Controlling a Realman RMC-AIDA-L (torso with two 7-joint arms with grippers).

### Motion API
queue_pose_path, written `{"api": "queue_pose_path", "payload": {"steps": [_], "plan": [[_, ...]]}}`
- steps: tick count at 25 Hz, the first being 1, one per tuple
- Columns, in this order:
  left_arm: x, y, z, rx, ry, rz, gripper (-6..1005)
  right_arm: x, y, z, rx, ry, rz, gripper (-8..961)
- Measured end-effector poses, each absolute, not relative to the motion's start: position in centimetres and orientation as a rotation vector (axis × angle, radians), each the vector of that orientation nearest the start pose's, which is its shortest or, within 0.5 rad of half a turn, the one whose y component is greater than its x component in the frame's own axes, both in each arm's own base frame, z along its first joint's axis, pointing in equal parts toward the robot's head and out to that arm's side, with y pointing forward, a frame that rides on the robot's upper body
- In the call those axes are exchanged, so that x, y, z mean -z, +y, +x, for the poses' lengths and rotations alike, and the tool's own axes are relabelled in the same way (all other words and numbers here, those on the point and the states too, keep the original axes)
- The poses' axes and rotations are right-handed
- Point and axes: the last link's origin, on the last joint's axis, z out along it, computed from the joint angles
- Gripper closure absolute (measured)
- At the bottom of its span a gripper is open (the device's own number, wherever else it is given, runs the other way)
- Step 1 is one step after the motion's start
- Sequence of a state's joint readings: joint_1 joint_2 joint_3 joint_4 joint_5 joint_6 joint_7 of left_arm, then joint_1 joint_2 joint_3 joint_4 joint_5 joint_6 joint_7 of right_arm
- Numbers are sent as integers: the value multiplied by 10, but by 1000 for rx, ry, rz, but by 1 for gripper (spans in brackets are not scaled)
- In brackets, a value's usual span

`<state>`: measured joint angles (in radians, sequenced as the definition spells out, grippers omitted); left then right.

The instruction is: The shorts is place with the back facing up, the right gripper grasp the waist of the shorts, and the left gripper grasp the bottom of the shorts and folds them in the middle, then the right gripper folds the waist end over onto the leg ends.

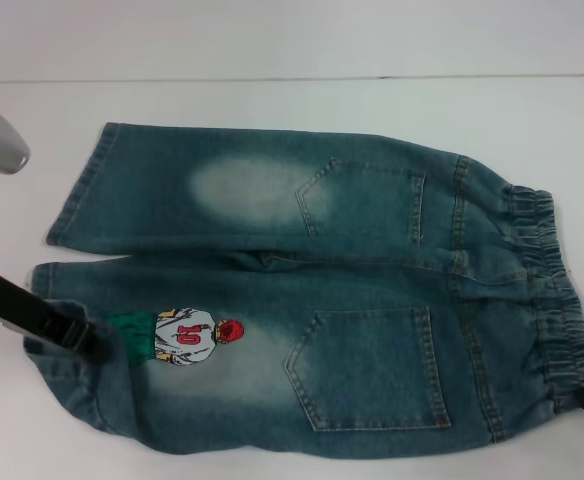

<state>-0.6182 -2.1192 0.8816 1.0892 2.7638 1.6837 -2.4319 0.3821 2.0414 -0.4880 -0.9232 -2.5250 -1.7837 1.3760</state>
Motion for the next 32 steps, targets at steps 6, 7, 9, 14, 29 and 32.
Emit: {"api": "queue_pose_path", "payload": {"steps": [6, 7, 9, 14, 29, 32], "plan": [[-31, 339, -262, -237, -1486, -2486, 948, -53, 251, 349, -183, 829, -2807, 906], [-33, 340, -262, -199, -1483, -2487, 948, -53, 251, 349, -200, 832, -2801, 907], [-37, 341, -262, -148, -1478, -2485, 949, -55, 251, 348, -238, 847, -2782, 908], [-50, 349, -263, -64, -1455, -2447, 949, -70, 255, 346, -350, 905, -2688, 895], [-64, 395, -250, 63, -1279, -2303, 948, -116, 323, 330, -426, 971, -2413, 856], [-65, 401, -251, 80, -1266, -2264, 948, -119, 330, 331, -417, 977, -2378, 849]]}}
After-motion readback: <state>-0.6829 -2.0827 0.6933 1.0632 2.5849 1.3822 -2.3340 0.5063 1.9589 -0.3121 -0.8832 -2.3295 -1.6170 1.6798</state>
